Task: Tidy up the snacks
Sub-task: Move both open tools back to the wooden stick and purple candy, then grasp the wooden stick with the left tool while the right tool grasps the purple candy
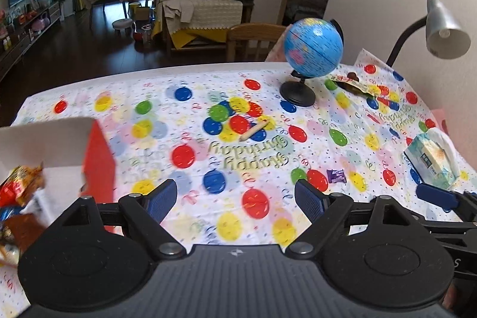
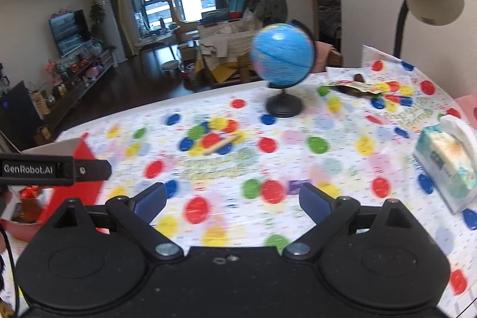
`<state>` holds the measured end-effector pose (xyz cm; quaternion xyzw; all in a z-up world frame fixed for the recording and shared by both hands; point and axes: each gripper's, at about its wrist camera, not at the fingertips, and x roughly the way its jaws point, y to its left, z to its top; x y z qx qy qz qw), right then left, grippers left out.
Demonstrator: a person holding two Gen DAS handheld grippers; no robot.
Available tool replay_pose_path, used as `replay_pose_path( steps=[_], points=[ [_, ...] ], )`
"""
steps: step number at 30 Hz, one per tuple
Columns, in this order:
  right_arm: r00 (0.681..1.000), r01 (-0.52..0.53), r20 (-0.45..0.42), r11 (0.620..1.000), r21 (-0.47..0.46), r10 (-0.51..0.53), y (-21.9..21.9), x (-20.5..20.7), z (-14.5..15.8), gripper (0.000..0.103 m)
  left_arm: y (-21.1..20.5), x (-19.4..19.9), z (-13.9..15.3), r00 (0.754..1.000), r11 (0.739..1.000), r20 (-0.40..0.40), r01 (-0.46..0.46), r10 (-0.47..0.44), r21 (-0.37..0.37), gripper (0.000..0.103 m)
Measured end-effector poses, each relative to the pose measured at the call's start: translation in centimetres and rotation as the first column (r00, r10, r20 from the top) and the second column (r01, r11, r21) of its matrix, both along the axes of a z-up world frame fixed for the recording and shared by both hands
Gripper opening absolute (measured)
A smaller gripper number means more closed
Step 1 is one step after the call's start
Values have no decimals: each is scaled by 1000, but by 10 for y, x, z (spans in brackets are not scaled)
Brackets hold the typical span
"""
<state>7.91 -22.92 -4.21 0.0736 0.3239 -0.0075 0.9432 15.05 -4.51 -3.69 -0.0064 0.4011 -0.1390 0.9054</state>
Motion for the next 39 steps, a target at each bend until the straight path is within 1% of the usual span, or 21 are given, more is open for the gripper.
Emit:
replay_pose_path(
  steps=[4, 8, 11, 13, 16, 20, 23, 26, 29, 30, 31, 32, 33, 35, 38, 39],
  points=[
    [1000, 22, -18, 1000, -19, -22, -27, 13, -10, 96, -25, 26, -7, 999, 1000, -36, 17, -16, 17, 86],
    [998, 43, -36, 998, -35, -44, -47, 28, -20, 95, -45, 52, -15, 999, 998, -38, 28, -26, 55, 86],
    [996, 60, -59, 998, -22, -61, -57, 41, -30, 93, -57, 73, -24, 998, 997, -46, 42, -39, 67, 86],
    [992, 87, -89, 996, -10, -87, -63, 54, -39, 89, -64, 89, -33, 997, 995, -58, 50, -45, 84, 86],
    [984, 115, -138, 993, 11, -113, -69, 72, -54, 86, -72, 115, -50, 995, 994, -89, 61, -53, 95, 86],
    [975, 135, -174, 991, -8, -135, -73, 95, -73, 82, -81, 147, -75, 989, 989, -129, 89, -74, 121, 86],
    [967, 153, -203, 988, -15, -153, -75, 109, -88, 78, -87, 168, -93, 987, 986, -145, 93, -73, 137, 86],
    [961, 161, -224, 987, -24, -162, -76, 121, -100, 74, -91, 188, -111, 981, 985, -173, 114, -91, 129, 86],
    [954, 170, -244, 985, -32, -173, -77, 129, -111, 71, -97, 201, -123, 977, 981, -181, 141, -116, 130, 86],
    [953, 174, -248, 984, -34, -177, -77, 131, -114, 69, -99, 206, -127, 975, 980, -184, 149, -124, 131, 86],
    [951, 176, -253, 984, -36, -180, -77, 134, -117, 66, -101, 210, -130, 974, 979, -186, 155, -129, 132, 84],
    [949, 176, -258, 984, -39, -180, -77, 137, -119, 64, -103, 214, -133, 974, 978, -188, 157, -130, 134, 77],
    [949, 173, -261, 984, -44, -179, -76, 139, -120, 60, -104, 218, -137, 972, 978, -196, 157, -129, 136, 74],
    [949, 167, -263, 985, -53, -175, -73, 141, -123, 59, -105, 226, -143, 970, 979, -213, 152, -121, 135, 64],
    [947, 163, -270, 984, -73, -177, -71, 143, -127, 55, -108, 234, -150, 966, 978, -223, 165, -133, 130, 59],
    [946, 164, -272, 984, -76, -179, -71, 143, -127, 52, -110, 235, -151, 965, 976, -222, 172, -140, 131, 59]
  ],
)
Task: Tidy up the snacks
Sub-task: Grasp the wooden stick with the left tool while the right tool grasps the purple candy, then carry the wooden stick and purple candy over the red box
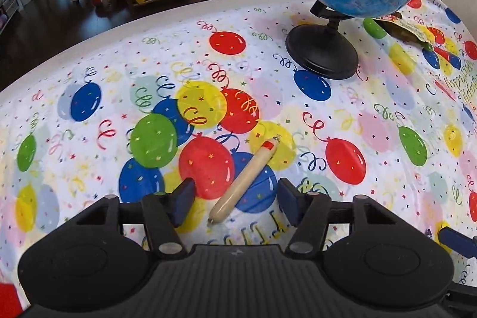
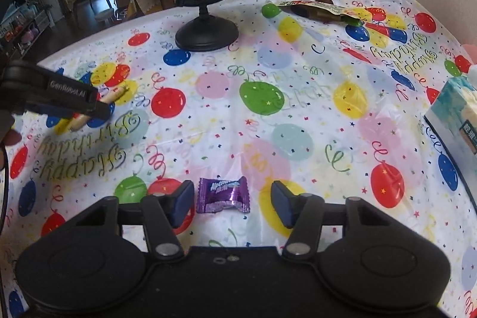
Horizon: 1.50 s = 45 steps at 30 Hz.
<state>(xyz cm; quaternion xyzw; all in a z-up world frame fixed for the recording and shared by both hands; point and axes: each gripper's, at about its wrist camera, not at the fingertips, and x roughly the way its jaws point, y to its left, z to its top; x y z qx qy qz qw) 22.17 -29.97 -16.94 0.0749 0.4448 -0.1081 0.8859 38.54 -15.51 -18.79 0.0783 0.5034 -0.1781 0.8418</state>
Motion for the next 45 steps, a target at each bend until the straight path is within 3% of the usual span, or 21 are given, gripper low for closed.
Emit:
replay_pose_path(
  steps=[5, 10, 12, 15, 19, 33, 45],
  points=[
    [1000, -11, 1, 1000, -28, 11, 5, -1, -2, 48, -8, 1, 1, 999, 999, 29, 37, -37, 14, 41],
    [999, -40, 8, 997, -65, 41, 13, -2, -3, 36, -14, -11, 1, 994, 996, 70, 83, -86, 43, 16],
    [999, -46, 14, 996, -77, 47, 14, -3, -3, 31, -18, -17, 0, 990, 993, 89, 101, -106, 61, 11],
    [998, -52, 28, 995, -87, 55, 15, -5, -3, 22, -19, -21, 0, 988, 992, 99, 108, -115, 66, 10],
    [998, -47, 37, 997, -66, 50, 12, -8, -1, 18, -14, -24, 2, 992, 995, 81, 90, -94, 53, 10],
    [996, -62, 61, 997, 35, 60, 10, -49, 26, 18, 15, -78, 40, 999, 1000, 45, 3, -2, -2, 10],
    [975, -195, 112, 980, 39, 190, 36, -77, 78, 18, 64, -141, 96, 991, 991, 69, -114, 119, -67, 10]
  ],
)
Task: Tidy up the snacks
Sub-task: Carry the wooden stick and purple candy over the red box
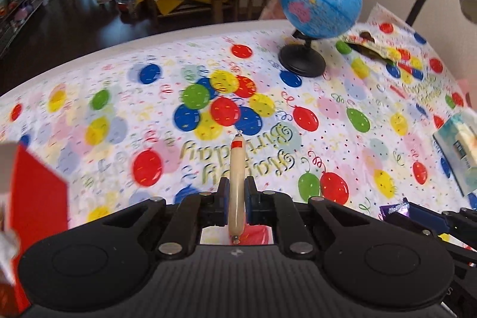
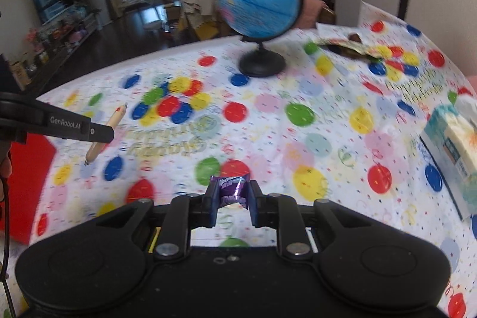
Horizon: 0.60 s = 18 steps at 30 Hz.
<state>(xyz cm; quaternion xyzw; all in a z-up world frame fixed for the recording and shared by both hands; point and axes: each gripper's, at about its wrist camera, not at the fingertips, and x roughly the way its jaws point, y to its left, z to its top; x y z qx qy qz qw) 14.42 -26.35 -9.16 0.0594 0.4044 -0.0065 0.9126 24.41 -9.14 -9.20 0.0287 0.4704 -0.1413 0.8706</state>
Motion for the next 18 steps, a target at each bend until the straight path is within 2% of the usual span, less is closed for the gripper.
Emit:
replay_pose_path(
  steps=[10, 18],
  points=[
    [987, -138, 76, 990, -16, 139, 57, -15, 47, 18, 73, -50, 44, 992, 993, 54, -108, 111, -56, 10],
    [968, -219, 119, 975, -34, 222, 133, -28, 71, 18, 149, -81, 63, 983, 984, 74, -164, 170, -74, 10]
  ],
)
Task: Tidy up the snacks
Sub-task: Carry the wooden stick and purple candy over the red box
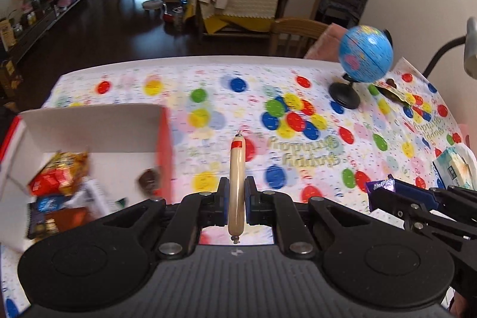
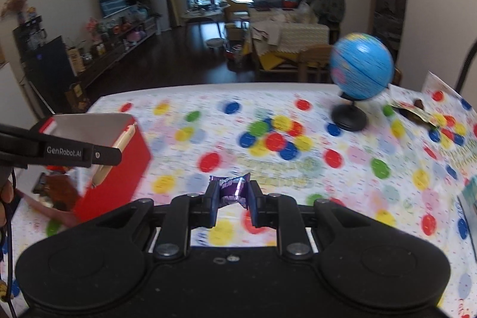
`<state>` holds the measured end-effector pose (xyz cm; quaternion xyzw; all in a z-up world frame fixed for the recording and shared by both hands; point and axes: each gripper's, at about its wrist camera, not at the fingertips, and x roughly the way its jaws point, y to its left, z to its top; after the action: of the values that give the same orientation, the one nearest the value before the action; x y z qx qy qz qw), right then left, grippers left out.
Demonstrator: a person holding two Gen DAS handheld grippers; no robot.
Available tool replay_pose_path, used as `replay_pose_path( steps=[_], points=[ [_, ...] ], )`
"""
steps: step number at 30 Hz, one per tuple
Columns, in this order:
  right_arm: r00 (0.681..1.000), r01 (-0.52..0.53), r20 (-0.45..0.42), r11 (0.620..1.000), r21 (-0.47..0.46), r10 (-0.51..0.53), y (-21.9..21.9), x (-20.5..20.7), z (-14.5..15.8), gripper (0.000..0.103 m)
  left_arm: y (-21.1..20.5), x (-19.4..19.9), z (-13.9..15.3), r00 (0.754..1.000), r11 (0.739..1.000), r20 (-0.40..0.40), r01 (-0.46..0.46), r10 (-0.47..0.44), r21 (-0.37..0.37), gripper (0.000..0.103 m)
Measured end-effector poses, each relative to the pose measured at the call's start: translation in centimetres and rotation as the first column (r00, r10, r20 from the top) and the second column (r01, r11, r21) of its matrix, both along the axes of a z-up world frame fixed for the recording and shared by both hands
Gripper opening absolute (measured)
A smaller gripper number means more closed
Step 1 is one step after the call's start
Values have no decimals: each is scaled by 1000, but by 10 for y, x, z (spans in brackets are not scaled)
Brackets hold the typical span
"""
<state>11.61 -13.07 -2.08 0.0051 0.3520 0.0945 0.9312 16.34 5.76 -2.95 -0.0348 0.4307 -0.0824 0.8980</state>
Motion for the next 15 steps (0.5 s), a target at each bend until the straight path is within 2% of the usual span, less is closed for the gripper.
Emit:
replay_pose_path(
  steps=[8, 15],
  points=[
    [997, -69, 21, 998, 5, 69, 80, -6, 14, 18, 80, -24, 13, 998, 998, 24, -58, 58, -10, 10],
    [994, -108, 20, 994, 9, 108, 135, -6, 16, 18, 133, -35, 13, 995, 996, 21, -93, 93, -16, 10]
  ],
)
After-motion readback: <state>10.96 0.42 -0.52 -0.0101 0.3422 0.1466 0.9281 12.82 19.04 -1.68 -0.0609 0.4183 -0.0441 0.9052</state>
